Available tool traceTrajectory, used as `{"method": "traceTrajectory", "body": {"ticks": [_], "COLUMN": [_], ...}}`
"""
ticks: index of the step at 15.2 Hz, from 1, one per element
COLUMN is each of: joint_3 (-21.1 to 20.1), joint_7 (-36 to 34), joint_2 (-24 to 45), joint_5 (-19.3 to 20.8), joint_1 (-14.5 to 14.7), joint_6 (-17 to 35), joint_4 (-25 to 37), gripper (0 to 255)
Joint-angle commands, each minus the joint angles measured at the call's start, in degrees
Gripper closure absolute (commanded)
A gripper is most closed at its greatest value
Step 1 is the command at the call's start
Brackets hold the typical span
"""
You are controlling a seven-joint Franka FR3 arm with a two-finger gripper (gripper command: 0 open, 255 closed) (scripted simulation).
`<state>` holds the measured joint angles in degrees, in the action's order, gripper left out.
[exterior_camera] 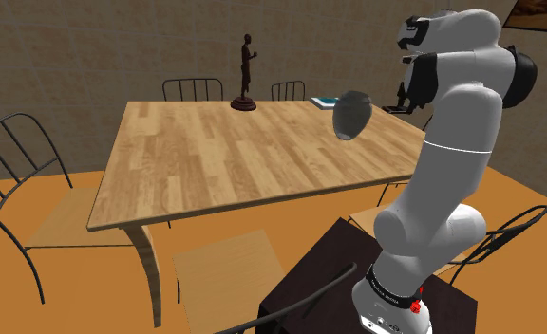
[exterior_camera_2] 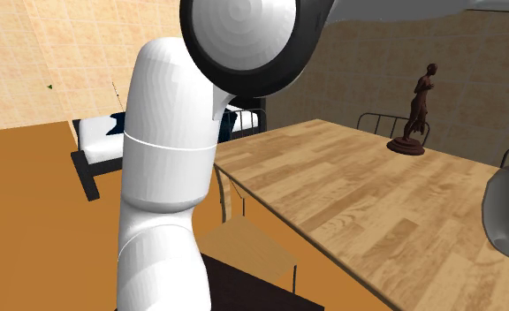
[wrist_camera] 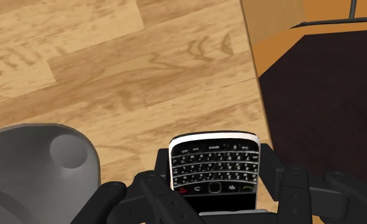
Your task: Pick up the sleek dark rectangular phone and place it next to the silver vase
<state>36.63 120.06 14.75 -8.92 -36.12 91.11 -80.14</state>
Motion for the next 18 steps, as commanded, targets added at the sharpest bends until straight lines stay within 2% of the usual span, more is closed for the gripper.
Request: {"method": "traceTrajectory", "body": {"ticks": [1,18], "joint_3": [0.0,-0.5], "joint_7": [0.0,0.3], "joint_2": [-0.3,-0.7], "joint_5": [0.2,0.1], "joint_1": [0.3,1.5], "joint_6": [1.7,15.0], "joint_4": [-1.9,-15.6], "gripper": [255,255]}}
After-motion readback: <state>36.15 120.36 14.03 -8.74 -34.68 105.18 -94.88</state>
